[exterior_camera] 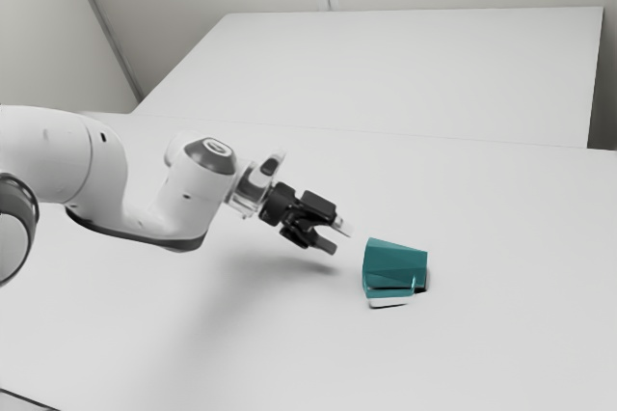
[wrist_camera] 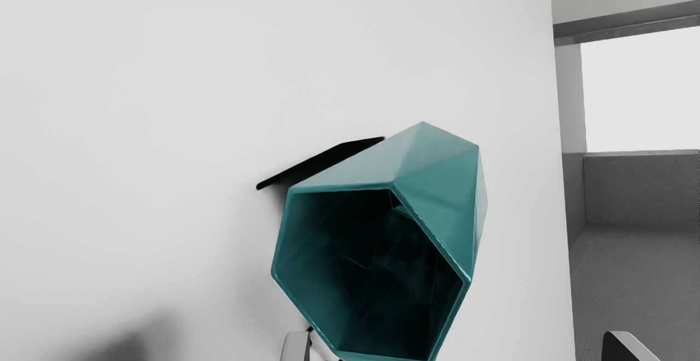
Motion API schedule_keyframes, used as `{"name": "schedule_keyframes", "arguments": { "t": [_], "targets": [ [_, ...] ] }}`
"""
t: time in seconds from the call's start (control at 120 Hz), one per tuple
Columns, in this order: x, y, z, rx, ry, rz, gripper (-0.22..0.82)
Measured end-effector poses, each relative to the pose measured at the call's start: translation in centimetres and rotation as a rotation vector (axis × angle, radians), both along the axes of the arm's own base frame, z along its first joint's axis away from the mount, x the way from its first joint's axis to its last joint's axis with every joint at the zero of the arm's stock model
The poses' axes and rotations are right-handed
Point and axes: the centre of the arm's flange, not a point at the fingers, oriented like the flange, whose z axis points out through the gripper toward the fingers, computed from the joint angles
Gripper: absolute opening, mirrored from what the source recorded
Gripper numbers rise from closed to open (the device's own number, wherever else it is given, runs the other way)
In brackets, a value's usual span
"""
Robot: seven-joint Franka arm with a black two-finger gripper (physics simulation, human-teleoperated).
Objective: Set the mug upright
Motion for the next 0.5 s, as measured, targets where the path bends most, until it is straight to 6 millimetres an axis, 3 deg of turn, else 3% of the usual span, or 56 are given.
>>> {"name": "schedule_keyframes", "arguments": {
  "t": [0.5],
  "targets": [
    [1.5, -1.8, -2.2, -0.030, 0.038, 0.033, 0.58]
  ]
}}
